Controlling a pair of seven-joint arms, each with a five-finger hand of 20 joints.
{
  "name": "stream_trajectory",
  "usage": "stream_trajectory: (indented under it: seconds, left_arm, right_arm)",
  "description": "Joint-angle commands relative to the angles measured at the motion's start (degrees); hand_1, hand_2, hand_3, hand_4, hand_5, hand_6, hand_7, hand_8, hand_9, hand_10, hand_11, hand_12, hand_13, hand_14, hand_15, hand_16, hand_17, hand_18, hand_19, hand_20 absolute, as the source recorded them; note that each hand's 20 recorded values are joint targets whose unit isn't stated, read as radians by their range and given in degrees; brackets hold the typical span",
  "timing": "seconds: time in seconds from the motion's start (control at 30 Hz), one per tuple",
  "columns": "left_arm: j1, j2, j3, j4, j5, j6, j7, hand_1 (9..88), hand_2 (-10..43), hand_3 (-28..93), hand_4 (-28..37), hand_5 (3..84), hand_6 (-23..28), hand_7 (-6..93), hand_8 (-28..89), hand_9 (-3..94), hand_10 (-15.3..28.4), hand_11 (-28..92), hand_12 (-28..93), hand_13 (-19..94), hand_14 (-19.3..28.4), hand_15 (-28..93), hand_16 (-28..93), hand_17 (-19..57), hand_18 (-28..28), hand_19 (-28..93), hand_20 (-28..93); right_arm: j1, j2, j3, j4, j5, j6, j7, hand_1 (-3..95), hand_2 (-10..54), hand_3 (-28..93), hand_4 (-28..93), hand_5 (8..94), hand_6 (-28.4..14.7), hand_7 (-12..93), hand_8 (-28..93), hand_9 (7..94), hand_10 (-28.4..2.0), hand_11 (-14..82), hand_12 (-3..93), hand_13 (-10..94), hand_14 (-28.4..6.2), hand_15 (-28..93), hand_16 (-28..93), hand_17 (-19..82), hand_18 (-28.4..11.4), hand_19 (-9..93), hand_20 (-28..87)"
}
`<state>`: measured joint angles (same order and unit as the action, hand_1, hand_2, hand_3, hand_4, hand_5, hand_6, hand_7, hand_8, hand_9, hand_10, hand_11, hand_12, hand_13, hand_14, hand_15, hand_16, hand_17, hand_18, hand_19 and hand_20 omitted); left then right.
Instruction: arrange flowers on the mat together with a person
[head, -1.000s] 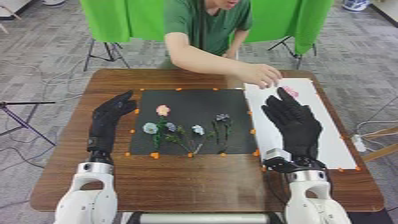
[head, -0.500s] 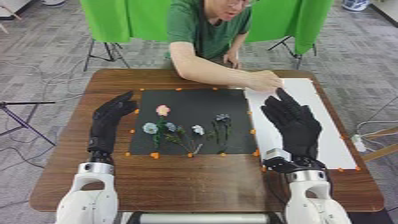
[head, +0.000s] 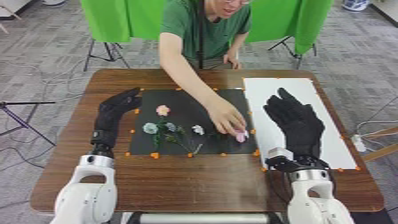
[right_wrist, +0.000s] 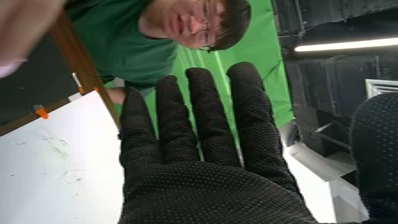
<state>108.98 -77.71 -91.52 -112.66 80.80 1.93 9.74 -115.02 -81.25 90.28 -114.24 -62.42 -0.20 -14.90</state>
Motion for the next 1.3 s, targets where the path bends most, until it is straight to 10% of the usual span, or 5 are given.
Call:
stream_trajectory:
  seconds: [0.03,0.13,0.23,0.43,1.3]
  left_arm:
    - [-0.42,0.15,0.27,-0.06,0.19,-0.95,0.23,26.8,3.6,65,-18.9,48.9,4.1,11.5,-5,46.9,13.7,20,16,38,18.5,24,3,5.4,14.2,16,21]
    - [-0.1,0.19,0.63,-0.55,0.41,0.42,-0.84,27.0,3.6,65,-19.0,49.0,4.1,11.5,-5,46.9,13.8,20,16,38,18.6,24,3,5.4,14.2,16,21]
    - [0.33,0.7,2.72,-2.99,4.34,9.59,-8.54,27.1,4.3,64,-19.5,49.3,4.3,11.5,-5,47.5,14.1,20,16,38,18.8,25,3,5.2,14.5,17,21]
    - [0.48,0.46,2.7,-3.3,-2.39,11.36,-11.43,27.8,6.4,62,-19.6,50.9,5.7,12.3,-5,48.2,15.1,21,15,38,19.5,26,2,4.1,15.0,19,21]
    - [1.48,-1.68,-1.96,-1.72,-1.97,-4.96,-6.68,27.7,4.5,63,-18.0,49.2,5.3,11.0,-5,46.4,14.6,20,15,37,19.6,27,1,3.2,14.9,21,19]
  right_arm:
    - [-0.1,0.47,-0.09,-0.39,-0.01,0.38,-0.04,5.6,5.7,76,-17,47.4,-0.1,8,-7,45.1,-13.9,5.4,13.2,32,-12.4,11,15,19,-15.3,3,28]
    - [-0.17,0.57,-0.25,-0.49,0.05,0.68,0.12,5.6,5.7,76,-17,47.5,-0.1,8,-7,45.1,-13.8,5.5,13.2,32,-12.4,11,15,19,-15.3,3,28]
    - [-0.05,0.57,-0.31,-0.56,0.11,0.56,0.14,5.6,5.8,76,-17,47.7,-0.2,8,-7,45.2,-14.0,5.4,13.1,32,-12.4,11,15,19,-15.3,3,28]
    - [-0.18,0.61,-0.37,-0.78,0.03,1.02,0.08,5.7,5.8,76,-17,47.9,-0.2,8,-7,45.2,-13.9,5.5,13.2,32,-12.5,11,15,19,-15.2,3,28]
    - [-0.66,0.47,-0.48,-0.96,0.01,1.74,0.43,5.5,6.0,76,-17,48.3,-0.2,9,-7,45.4,-14.0,5.5,13.2,32,-12.6,10,16,19,-15.1,3,28]
